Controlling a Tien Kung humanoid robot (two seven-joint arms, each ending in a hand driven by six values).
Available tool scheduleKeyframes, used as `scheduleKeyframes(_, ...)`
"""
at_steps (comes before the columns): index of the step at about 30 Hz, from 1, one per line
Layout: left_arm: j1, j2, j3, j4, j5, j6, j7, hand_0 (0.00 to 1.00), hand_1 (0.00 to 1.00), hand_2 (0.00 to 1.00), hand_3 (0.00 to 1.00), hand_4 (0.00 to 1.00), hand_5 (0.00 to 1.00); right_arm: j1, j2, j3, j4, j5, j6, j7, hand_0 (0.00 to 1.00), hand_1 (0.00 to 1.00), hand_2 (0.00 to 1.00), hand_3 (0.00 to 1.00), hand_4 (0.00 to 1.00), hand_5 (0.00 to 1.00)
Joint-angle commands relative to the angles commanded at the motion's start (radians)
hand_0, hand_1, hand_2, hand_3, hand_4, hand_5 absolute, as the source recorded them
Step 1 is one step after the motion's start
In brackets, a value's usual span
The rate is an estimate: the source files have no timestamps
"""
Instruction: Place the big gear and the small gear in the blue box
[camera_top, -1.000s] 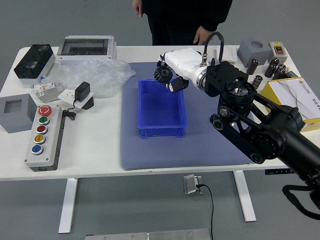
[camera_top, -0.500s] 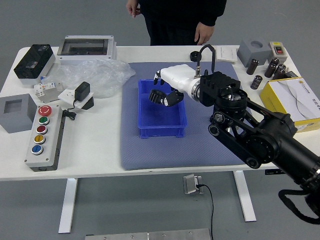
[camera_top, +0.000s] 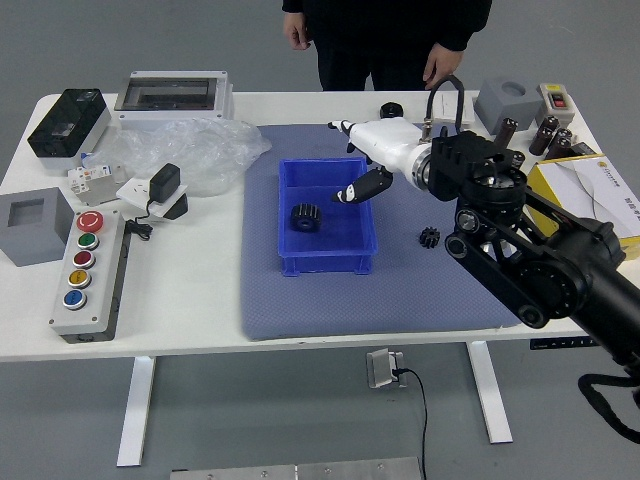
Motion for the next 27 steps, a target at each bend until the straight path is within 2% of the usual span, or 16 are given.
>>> scheduleKeyframes(4, -0.001, -0.001, -0.004, 0.000, 0.000, 0.000, 0.000, 0.822, 0.828, 0.829, 0.818, 0.539, 0.120, -0.033, -0.053, 0.020, 0.011, 0.012, -0.003, 0.000, 0.595, 0.580, 0.739, 0.888, 0.906, 0.416)
scheduleKeyframes(5, -0.002, -0.001, -0.005, 0.000, -0.001, 0.000, 0.000, 0.823, 0.828, 0.828, 0.817, 0.539, 0.119, -0.043, -0.066, 0.024, 0.010, 0.018, -0.004, 0.000, 0.586, 0.573, 0.715, 0.803, 0.869, 0.396)
scheduleKeyframes(10, -0.003, -0.003, -0.007, 0.000, -0.003, 0.001, -0.001, 0.823, 0.828, 0.828, 0.817, 0.539, 0.119, -0.081, -0.102, 0.032, -0.018, 0.028, -0.001, 0.001, 0.586, 0.573, 0.715, 0.803, 0.869, 0.396)
scheduleKeyframes(11, -0.003, -0.003, -0.008, 0.000, -0.002, 0.001, -0.001, 0.823, 0.828, 0.828, 0.817, 0.538, 0.120, -0.085, -0.106, 0.031, -0.027, 0.030, 0.000, 0.001, 0.586, 0.576, 0.709, 0.763, 0.848, 0.377)
scheduleKeyframes(20, -0.005, -0.003, -0.011, 0.000, -0.004, 0.001, -0.001, 0.823, 0.828, 0.829, 0.816, 0.537, 0.120, -0.106, -0.115, 0.003, -0.099, 0.045, 0.013, 0.003, 0.589, 0.582, 0.708, 0.753, 0.835, 0.369)
scheduleKeyframes(27, -0.005, -0.005, -0.011, 0.000, -0.005, 0.001, -0.001, 0.823, 0.828, 0.829, 0.816, 0.537, 0.119, -0.111, -0.112, -0.023, -0.148, 0.054, 0.003, 0.011, 0.593, 0.582, 0.703, 0.727, 0.819, 0.353)
